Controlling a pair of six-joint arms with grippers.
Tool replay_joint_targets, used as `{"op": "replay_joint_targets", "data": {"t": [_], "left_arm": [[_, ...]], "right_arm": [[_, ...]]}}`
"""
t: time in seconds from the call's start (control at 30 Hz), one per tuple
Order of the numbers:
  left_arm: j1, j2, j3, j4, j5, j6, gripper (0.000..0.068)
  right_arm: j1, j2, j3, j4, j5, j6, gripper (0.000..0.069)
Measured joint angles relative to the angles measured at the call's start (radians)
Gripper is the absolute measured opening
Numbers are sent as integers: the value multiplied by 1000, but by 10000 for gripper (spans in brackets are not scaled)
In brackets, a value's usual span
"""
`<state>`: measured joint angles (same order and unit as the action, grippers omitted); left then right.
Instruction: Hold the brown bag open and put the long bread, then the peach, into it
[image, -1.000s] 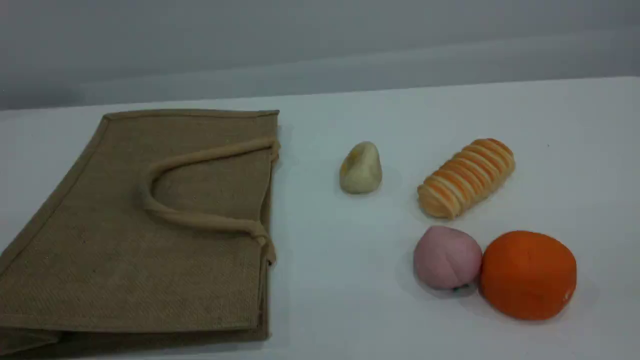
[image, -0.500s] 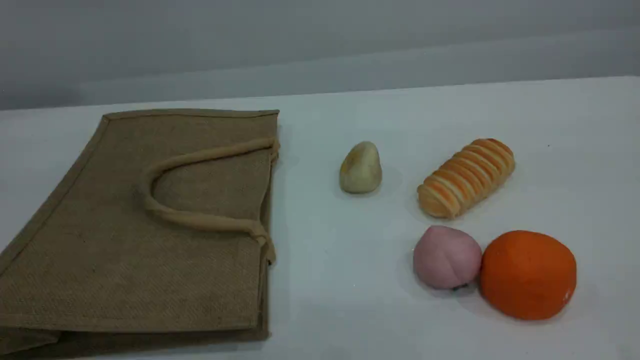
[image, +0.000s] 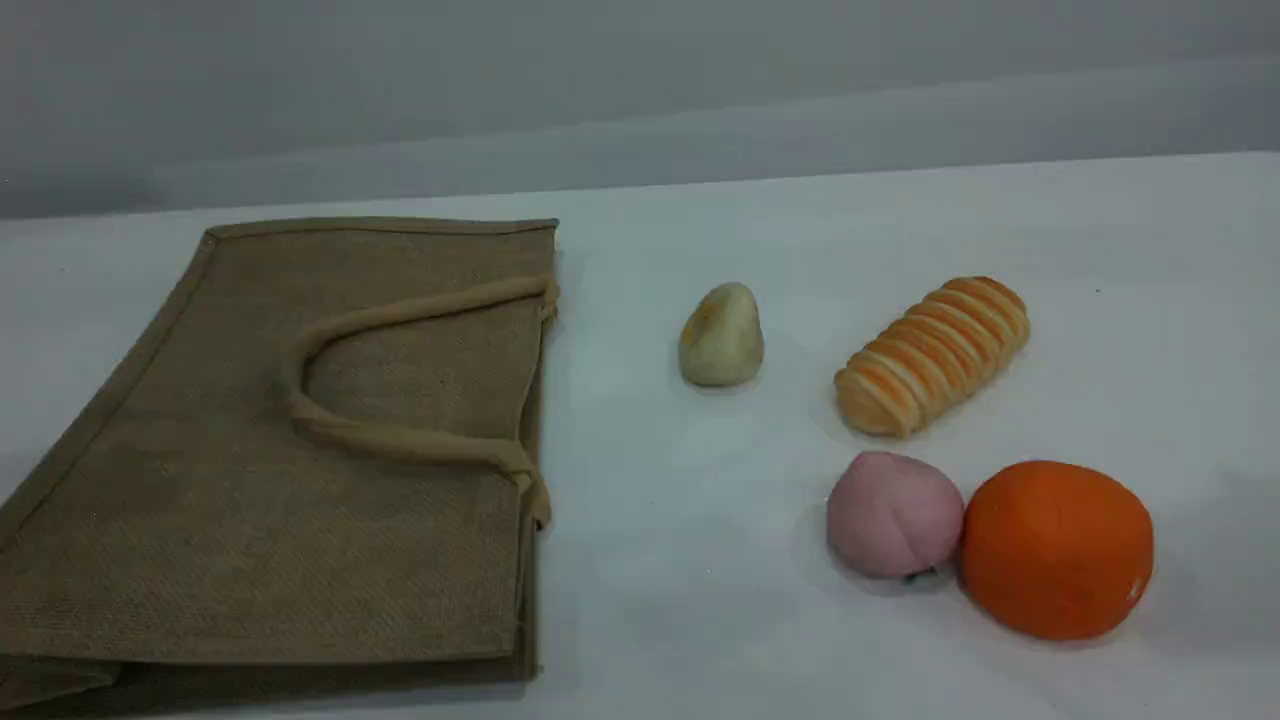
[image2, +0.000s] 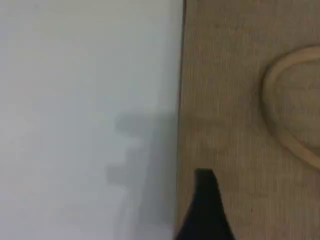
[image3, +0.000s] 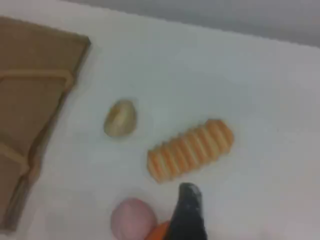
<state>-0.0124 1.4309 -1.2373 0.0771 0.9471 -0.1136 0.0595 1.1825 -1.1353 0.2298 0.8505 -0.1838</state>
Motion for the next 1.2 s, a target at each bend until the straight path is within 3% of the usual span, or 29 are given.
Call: {"op": "replay_joint_targets", "data": {"t": [0.33,0.73,0.87,1.1,1.2], "left_arm": [[0,198,-4,-8,-94,-34,492],[-4,408,-4,-101,-190,-34,492],[-24,465,-14,-142,-225,-31,492],[-82,576,-101,-141,-219,-26,492],[-82,616,-128,-142,-218,-26,492]], "right_arm": [[0,77,0,-5,-35,0,549],[0,129,0,-1,-60,0,549],[0,145,0,-1,-70,0,549],[0,160,0,-3,-68,0,549],[0,160,0,-6,-68,0,549]]}}
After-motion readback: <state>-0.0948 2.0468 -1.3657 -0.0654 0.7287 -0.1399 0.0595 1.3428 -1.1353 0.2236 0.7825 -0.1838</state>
